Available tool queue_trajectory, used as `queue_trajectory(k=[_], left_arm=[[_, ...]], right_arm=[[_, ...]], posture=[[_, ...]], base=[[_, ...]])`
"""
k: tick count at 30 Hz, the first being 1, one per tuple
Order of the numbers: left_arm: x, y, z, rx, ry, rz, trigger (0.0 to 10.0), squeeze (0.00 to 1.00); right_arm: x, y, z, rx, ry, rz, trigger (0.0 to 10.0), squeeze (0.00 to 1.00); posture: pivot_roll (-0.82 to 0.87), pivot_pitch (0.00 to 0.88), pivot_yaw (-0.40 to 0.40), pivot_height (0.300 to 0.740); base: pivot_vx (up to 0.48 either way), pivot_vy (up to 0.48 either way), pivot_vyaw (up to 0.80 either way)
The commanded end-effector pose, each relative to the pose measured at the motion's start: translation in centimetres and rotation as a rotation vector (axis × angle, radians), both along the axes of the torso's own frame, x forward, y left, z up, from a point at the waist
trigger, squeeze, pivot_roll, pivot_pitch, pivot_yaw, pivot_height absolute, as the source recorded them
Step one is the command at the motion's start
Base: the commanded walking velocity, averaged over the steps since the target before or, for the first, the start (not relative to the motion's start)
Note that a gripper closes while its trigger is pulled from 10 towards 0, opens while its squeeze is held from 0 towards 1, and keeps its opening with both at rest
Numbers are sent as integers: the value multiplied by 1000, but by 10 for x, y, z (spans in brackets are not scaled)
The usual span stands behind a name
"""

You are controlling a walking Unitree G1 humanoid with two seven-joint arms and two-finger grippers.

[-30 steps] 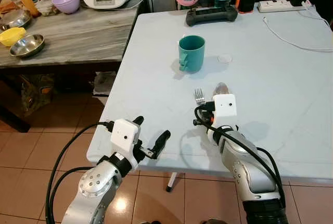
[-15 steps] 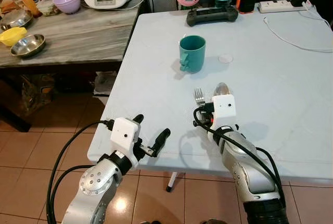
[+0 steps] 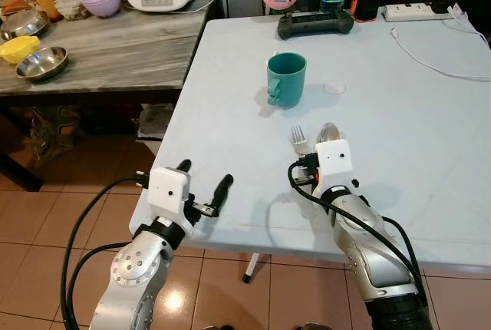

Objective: Setting the table

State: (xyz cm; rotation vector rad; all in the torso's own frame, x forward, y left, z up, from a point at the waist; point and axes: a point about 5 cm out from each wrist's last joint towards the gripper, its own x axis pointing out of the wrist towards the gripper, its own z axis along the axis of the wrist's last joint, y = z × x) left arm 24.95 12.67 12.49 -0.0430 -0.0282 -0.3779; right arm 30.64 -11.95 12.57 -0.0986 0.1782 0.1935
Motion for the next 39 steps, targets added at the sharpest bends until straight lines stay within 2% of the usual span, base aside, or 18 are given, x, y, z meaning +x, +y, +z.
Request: queue_trajectory(k=[1,11,22,26,30,39], left_arm=[[0,6,-4,17,9,41,10000,0],[3,6,-5,19,12,94,10000,0],[11,20,-1,43,-14,236,10000,0],[11,22,-1,55,-20,267,10000,0],[6,27,-1,59,-28,307,10000,0],[7,32,1,54,-41,352,10000,0]], right_arm=[[-2,3,-9,-6,29,13,10000,0],[0,-1,-6,-2,-11,3,10000,0],[-4,-20,5,-7,-124,-48,10000,0],[-6,-24,5,-10,-139,-53,10000,0],[-10,-29,11,-10,-207,-51,10000,0],[-13,-28,20,-26,-280,-32,10000,0]], posture=[[-121,106,105,740],[-132,101,105,740],[-146,99,116,740],[-145,100,115,740],[-142,98,115,740],[-139,93,119,740]], base=[[0,0,0],[0,0,0],[0,0,0],[0,0,0],[0,0,0],[0,0,0]])
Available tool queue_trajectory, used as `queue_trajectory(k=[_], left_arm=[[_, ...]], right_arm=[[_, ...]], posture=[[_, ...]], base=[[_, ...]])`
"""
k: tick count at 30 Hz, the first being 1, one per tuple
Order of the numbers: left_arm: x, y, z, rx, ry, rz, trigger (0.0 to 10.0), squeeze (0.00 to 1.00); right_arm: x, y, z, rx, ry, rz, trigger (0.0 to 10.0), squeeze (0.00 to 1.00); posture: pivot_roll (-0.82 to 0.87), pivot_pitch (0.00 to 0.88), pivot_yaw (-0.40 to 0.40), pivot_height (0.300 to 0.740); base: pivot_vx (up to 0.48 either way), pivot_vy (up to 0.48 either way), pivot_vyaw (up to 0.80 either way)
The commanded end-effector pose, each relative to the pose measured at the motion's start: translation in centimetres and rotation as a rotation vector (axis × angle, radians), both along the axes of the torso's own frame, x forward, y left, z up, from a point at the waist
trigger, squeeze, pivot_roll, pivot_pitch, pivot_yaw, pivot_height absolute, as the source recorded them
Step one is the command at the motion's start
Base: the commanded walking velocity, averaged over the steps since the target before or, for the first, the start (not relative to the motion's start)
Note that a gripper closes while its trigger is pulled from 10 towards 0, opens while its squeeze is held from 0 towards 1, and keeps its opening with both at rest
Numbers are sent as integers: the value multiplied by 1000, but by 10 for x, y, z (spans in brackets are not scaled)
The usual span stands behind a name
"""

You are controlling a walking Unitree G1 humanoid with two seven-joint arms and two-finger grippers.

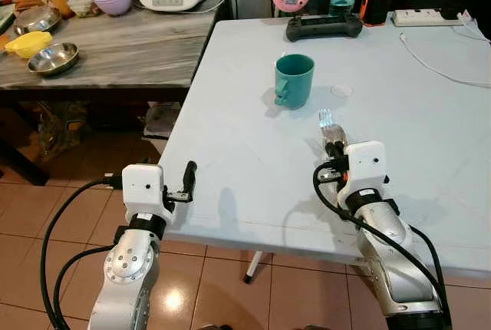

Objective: Setting the table

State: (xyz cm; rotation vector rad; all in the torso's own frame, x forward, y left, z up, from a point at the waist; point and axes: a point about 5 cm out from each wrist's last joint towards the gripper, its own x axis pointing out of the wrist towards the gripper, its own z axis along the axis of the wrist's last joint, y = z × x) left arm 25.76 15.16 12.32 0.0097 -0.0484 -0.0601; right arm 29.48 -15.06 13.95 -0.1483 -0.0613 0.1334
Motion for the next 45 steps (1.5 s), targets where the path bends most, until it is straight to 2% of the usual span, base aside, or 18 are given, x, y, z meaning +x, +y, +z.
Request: queue_trajectory(k=[1,11,24,32,45], left_arm=[[-1,9,4,15,-23,42,10000,0],[-7,15,3,14,-28,100,10000,0],[-10,19,3,2,-27,98,10000,0],[-12,22,3,6,-28,104,10000,0],[-17,20,5,-6,-28,62,10000,0]], right_arm=[[-2,5,8,0,-46,18,10000,0],[-10,5,2,-4,-46,36,10000,0],[-5,9,1,16,-44,58,10000,0],[-4,10,0,18,-42,69,10000,0],[-4,12,-1,21,-50,70,10000,0]], posture=[[-141,91,119,740],[-113,83,103,740],[-86,63,96,740],[-78,53,95,740],[-74,57,101,740]], base=[[0,0,0],[0,0,0],[0,0,0],[0,0,-450],[0,0,0]])
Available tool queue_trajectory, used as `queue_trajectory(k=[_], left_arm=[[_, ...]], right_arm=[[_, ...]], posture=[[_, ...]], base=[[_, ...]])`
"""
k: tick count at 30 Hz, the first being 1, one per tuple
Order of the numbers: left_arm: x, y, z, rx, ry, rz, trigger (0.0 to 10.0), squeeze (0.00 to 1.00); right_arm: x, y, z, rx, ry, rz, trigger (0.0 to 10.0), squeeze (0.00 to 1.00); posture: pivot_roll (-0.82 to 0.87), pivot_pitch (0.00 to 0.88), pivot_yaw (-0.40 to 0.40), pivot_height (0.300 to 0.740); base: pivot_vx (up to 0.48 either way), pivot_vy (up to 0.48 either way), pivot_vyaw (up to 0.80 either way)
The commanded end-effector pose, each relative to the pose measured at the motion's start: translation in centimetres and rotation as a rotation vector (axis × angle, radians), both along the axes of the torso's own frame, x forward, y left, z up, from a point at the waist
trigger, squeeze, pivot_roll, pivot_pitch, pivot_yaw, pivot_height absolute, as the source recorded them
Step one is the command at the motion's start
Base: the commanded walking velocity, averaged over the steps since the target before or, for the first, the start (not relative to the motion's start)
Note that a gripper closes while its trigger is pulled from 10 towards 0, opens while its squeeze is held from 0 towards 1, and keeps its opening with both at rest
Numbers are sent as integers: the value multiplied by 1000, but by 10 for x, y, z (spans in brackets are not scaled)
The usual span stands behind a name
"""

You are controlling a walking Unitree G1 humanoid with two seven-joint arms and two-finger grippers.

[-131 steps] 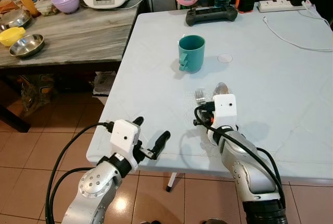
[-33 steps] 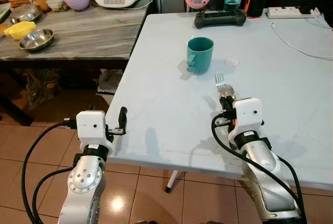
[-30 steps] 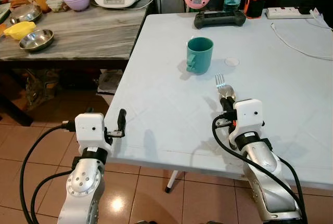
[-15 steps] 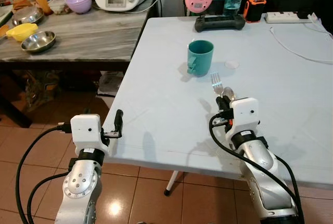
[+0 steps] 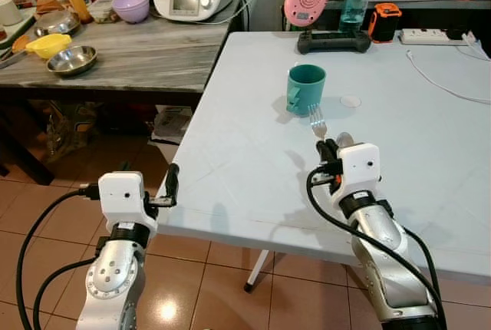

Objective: Setting the table

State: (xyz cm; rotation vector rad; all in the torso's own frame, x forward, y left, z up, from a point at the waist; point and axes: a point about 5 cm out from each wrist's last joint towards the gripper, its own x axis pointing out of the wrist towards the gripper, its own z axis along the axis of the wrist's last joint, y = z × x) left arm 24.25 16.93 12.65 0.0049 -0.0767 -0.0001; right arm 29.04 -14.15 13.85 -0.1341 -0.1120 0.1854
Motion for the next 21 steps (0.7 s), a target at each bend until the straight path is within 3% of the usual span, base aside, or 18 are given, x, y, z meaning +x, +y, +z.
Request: queue_trajectory(k=[1,21], left_arm=[[-1,2,2,0,1,0,10000,0],[2,0,1,-16,6,-8,10000,0]], right_arm=[[1,3,0,5,-4,12,10000,0],[1,0,1,7,-8,-4,10000,0]], posture=[[-74,59,101,740],[-83,61,98,740]], base=[[0,0,0],[0,0,0]])
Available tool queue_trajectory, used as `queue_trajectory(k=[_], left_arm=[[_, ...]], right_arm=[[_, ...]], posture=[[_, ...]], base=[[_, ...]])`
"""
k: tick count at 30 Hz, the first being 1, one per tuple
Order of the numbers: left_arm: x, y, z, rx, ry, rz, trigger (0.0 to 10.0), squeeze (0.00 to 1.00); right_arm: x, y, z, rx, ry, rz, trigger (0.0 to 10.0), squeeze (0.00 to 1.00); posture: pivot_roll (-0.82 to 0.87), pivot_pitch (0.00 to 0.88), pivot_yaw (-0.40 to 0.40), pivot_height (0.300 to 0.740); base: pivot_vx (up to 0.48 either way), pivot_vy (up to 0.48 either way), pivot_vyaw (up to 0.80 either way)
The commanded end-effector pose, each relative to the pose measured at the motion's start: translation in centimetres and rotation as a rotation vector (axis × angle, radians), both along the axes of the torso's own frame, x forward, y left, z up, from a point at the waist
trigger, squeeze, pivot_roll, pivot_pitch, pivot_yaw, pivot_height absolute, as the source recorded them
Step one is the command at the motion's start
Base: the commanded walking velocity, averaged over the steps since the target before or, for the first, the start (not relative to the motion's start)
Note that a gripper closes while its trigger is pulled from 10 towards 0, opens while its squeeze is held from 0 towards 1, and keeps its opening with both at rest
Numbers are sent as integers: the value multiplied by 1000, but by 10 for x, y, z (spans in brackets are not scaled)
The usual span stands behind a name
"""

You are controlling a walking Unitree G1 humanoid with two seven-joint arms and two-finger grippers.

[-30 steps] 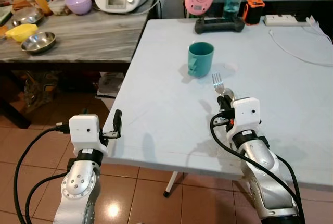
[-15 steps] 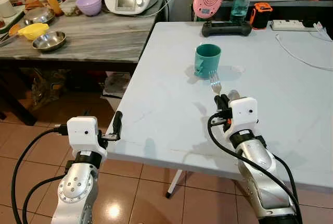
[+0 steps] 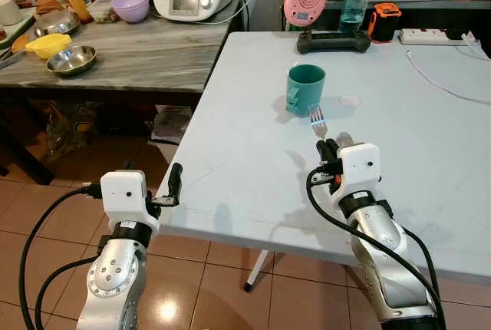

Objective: Setting the table

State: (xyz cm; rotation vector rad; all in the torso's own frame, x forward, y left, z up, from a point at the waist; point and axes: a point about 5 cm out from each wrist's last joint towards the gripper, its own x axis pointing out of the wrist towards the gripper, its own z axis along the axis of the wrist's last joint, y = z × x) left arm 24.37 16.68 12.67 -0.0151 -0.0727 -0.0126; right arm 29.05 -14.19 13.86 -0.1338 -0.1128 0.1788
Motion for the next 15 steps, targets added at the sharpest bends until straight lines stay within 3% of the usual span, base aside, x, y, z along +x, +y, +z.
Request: queue_trajectory(k=[1,15], left_arm=[[0,2,1,2,3,6,10000,0],[6,3,-2,-5,11,24,10000,0]], right_arm=[[1,0,1,5,-7,2,10000,0],[1,-2,3,5,-10,-4,10000,0]], posture=[[-83,62,98,740],[-96,60,97,740]], base=[[0,0,0],[0,0,0]])
